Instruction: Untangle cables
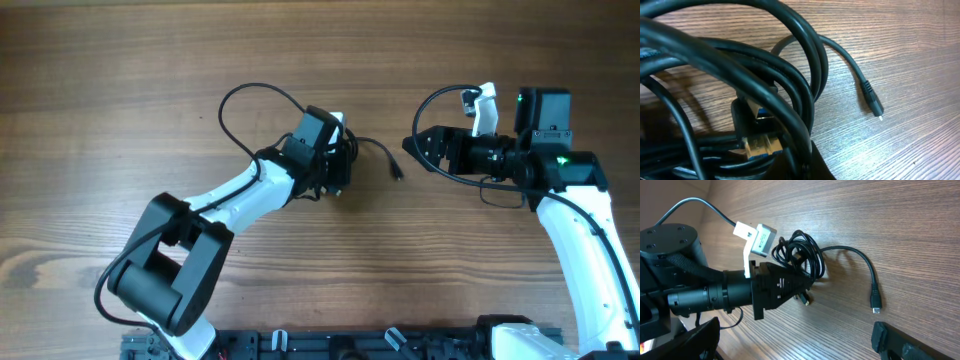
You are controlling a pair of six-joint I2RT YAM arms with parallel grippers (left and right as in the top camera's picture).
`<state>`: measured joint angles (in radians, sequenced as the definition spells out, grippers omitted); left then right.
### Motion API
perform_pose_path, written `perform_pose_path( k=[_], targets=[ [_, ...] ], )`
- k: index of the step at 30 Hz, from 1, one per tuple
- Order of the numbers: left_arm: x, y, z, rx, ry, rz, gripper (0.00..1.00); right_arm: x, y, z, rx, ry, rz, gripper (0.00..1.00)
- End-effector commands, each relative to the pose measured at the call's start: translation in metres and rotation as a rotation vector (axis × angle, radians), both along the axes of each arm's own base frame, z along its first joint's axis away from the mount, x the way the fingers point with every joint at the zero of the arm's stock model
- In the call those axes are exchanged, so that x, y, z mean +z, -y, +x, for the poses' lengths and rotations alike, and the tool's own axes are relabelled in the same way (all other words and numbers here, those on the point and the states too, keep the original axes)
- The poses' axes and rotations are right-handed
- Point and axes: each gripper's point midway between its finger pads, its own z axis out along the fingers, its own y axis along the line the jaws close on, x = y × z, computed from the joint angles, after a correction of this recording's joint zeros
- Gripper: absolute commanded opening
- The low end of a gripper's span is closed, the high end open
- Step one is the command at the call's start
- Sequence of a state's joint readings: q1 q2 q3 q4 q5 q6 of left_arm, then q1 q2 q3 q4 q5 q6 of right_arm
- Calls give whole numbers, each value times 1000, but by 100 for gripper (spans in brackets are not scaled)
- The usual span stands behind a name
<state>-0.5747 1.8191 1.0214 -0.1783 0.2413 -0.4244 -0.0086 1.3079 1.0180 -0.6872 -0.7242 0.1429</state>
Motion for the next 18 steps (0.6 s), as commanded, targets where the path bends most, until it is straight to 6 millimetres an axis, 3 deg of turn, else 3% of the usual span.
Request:
perform_pose_path(
  k=[1,8,12,18],
  targets=[
    [26,3,6,2,46,-43,4,4,2,6,-20,4,-3,100],
    [71,-1,7,51,73,-132,4,2,2,3,-19,-14,-3,100],
    [106,2,-3,-21,26,-308,4,3,1,3,-13,-14,4,100],
    [139,-11,-12,-92,-116,-554,4,4,-18,-4,49,-10,16,100]
  ],
)
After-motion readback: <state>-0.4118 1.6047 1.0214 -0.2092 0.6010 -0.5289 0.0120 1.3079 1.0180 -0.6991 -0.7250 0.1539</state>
